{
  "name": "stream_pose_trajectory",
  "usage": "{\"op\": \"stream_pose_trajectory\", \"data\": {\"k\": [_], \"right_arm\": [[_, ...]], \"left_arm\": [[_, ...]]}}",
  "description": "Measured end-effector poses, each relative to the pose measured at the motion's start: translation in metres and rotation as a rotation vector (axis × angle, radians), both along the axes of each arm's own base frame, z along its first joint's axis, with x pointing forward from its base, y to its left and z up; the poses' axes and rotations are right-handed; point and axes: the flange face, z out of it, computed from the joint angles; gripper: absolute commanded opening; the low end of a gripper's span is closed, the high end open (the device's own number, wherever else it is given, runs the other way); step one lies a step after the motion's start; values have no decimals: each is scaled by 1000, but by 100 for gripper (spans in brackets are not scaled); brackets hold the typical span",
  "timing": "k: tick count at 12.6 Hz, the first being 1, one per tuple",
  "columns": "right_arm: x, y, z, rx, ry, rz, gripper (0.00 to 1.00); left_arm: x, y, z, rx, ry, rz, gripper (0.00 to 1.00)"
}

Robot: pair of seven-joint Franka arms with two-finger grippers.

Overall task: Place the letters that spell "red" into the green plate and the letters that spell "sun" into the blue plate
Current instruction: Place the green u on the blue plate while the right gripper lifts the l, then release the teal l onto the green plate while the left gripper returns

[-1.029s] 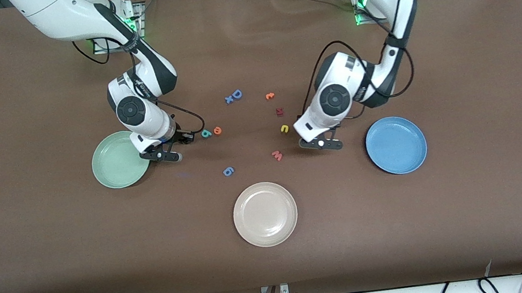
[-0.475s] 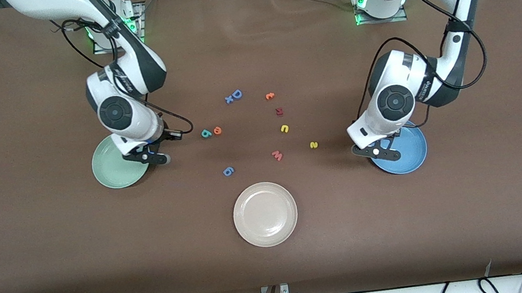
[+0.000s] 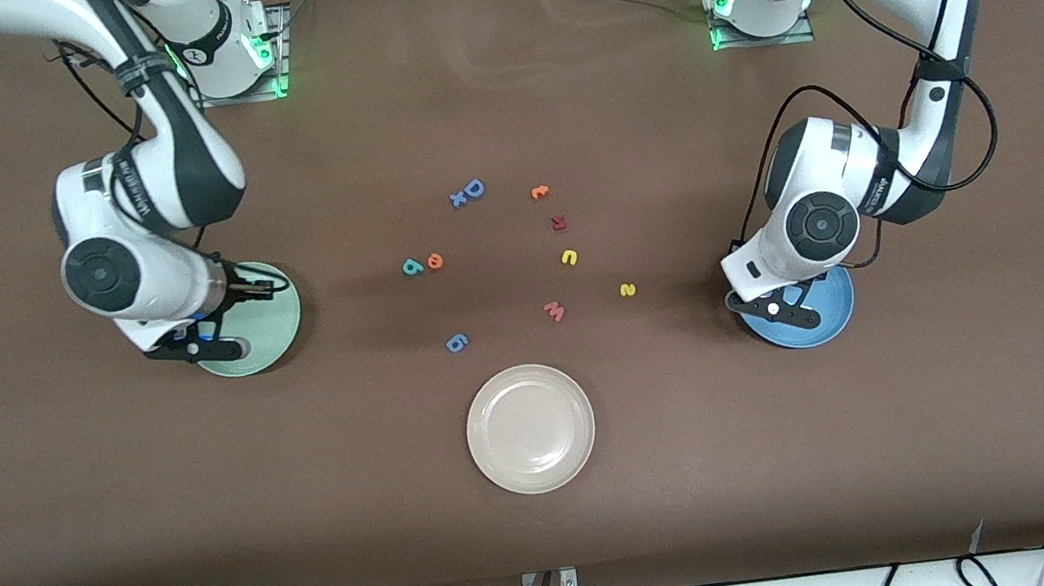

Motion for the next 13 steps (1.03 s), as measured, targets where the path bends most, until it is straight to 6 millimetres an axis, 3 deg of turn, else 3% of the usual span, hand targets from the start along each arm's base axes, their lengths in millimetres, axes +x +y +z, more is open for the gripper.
{"op": "stream_pose_trajectory", "data": {"k": [2,3,6,9,10,11,12,13], "right_arm": [[6,-27,-19,6,14,33,9],[9,-41,-32,11,14,46,9],[14,-67,-78,20,19,61,9],[15,-78,-109,23,26,68,12],[14,-78,-113,22,30,69,24],[14,-77,-114,22,32,70,53],[14,-77,-114,22,32,70,69],[14,-77,-114,22,32,70,77]], "left_arm": [[-3,-20,3,-14,-8,-29,100],[-6,-40,7,-24,-24,-46,100],[-19,-119,21,-29,-87,-39,100],[-21,-180,9,-55,-157,32,100],[-21,-195,-3,-76,-189,69,100],[-22,-203,-16,-91,-207,96,100],[-23,-205,-26,-93,-208,119,100],[-22,-203,-33,-97,-197,154,99]]}}
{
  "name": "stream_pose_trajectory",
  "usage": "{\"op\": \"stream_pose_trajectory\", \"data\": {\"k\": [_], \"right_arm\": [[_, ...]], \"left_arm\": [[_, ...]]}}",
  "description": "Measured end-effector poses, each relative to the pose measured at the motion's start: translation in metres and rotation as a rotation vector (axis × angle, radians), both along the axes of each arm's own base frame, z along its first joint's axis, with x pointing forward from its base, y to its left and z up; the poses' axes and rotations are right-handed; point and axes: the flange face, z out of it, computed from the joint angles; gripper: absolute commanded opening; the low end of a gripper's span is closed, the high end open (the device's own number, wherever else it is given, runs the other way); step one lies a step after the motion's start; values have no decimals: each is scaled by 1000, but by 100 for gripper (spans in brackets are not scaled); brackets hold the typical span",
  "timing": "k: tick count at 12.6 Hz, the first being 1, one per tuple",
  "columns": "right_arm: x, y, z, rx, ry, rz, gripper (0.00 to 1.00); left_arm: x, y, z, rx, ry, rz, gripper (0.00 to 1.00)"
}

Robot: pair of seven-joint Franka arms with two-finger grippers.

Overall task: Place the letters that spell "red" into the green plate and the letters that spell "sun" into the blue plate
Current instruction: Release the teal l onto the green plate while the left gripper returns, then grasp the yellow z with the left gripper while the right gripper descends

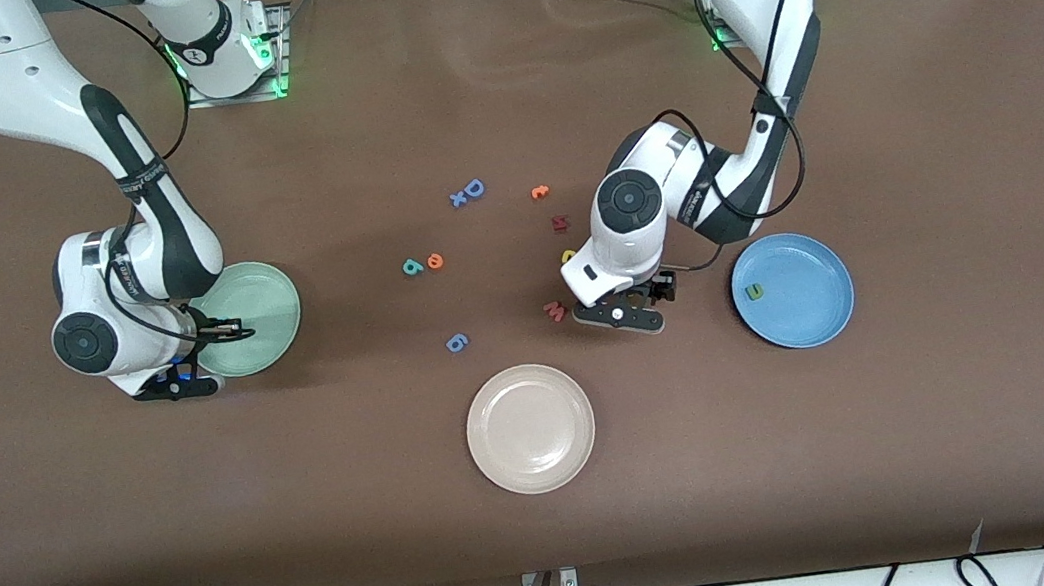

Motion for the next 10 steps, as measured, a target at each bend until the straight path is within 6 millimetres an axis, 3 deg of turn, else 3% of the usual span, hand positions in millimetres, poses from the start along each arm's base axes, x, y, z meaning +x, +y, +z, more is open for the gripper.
{"op": "stream_pose_trajectory", "data": {"k": [3,6,8,10], "right_arm": [[2,1,10,2,-2,0,81],[4,20,57,7,-6,-20,81],[-1,56,90,5,-25,-75,81],[-12,112,110,-5,-49,-157,82]], "left_arm": [[4,12,-11,-35,48,87,93],[1,23,-26,-22,79,107,78],[-2,27,-33,-15,92,112,78],[-3,28,-35,-14,97,118,75]]}}
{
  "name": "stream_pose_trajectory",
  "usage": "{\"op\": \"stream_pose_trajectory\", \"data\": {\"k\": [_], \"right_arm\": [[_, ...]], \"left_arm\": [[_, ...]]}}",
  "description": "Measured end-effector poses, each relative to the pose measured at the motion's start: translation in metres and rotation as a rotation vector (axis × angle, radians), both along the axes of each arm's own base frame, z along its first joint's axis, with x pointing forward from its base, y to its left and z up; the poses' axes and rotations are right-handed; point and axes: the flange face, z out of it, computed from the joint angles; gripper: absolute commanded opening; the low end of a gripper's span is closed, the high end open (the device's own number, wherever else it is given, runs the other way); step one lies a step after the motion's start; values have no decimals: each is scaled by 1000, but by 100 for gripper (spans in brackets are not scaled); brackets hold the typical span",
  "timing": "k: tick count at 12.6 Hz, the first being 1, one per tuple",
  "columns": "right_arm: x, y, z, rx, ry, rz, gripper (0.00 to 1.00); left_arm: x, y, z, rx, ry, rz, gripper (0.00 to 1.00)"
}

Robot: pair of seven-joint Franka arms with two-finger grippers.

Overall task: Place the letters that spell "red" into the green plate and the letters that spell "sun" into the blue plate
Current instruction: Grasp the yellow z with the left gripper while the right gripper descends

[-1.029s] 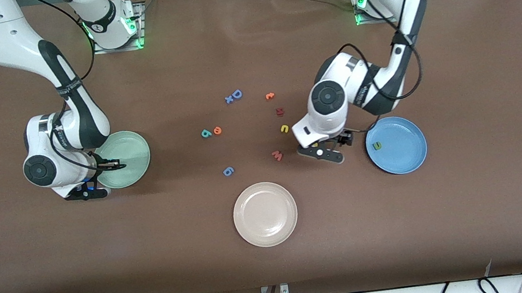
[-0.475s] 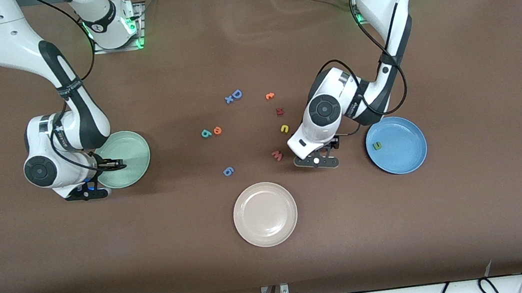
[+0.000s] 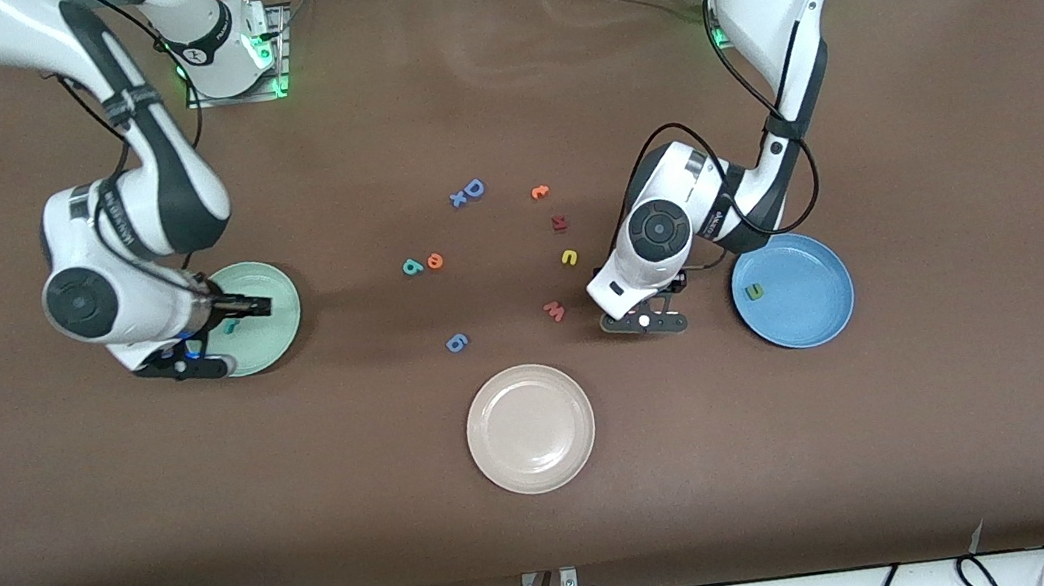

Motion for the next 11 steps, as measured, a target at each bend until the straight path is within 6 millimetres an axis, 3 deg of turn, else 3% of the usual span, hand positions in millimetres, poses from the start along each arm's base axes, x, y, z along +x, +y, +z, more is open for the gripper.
{"op": "stream_pose_trajectory", "data": {"k": [3,5,7,11], "right_arm": [[-24,85,6,-10,-22,-123,91],[-36,123,0,0,-47,-196,95],[-45,153,-18,16,-63,-262,95],[-68,194,-61,6,-34,-305,94]], "left_arm": [[-1,0,-2,-9,11,25,67],[-2,0,-4,-7,15,30,38],[-3,-3,-4,-12,16,31,17],[-3,-5,-3,-15,15,29,12]]}}
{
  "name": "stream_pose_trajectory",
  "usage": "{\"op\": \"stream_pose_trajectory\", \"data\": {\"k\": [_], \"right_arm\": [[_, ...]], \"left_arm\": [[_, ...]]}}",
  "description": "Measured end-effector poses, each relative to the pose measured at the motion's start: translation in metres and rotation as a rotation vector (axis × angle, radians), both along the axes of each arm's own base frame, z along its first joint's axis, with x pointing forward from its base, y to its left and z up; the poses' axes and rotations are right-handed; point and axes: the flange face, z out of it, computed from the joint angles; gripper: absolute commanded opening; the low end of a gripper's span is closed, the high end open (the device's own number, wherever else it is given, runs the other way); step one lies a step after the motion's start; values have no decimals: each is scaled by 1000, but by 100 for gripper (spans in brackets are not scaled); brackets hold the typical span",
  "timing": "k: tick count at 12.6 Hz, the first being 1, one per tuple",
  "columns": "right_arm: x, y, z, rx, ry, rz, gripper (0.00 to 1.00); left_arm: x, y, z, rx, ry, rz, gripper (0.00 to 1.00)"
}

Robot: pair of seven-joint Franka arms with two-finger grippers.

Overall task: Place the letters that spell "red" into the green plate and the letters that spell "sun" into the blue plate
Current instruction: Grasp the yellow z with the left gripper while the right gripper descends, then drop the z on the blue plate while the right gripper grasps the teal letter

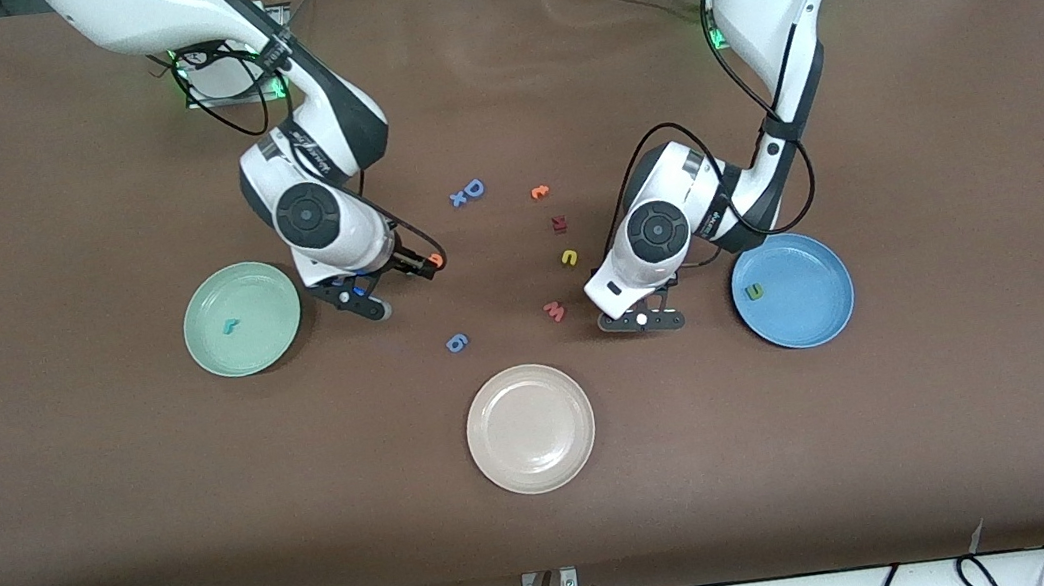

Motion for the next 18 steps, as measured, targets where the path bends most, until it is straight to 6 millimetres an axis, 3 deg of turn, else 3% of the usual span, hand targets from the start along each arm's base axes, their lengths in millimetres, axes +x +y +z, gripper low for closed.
{"op": "stream_pose_trajectory", "data": {"k": [3,5,8,9,10,12,14,15,18], "right_arm": [[-7,-1,-26,17,-14,-10,92],[-14,-4,-39,21,-22,-11,89],[-16,-8,-50,18,-34,-6,83],[-16,-9,-54,19,-34,-7,76],[-16,-9,-57,19,-32,-8,76],[-17,-9,-61,20,-30,-9,76],[-16,-9,-62,25,-35,-10,64],[-16,-9,-63,25,-35,-10,58],[-17,-9,-66,22,-34,-4,58]], "left_arm": [[3,6,8,20,24,5,13],[11,19,32,34,41,-6,13],[34,76,75,25,78,-94,13],[39,98,83,23,103,-118,13],[42,117,86,21,132,-140,13],[46,149,82,20,176,-179,14],[48,179,75,48,193,-231,14],[48,188,72,54,200,-243,14],[44,207,60,93,224,-291,19]]}}
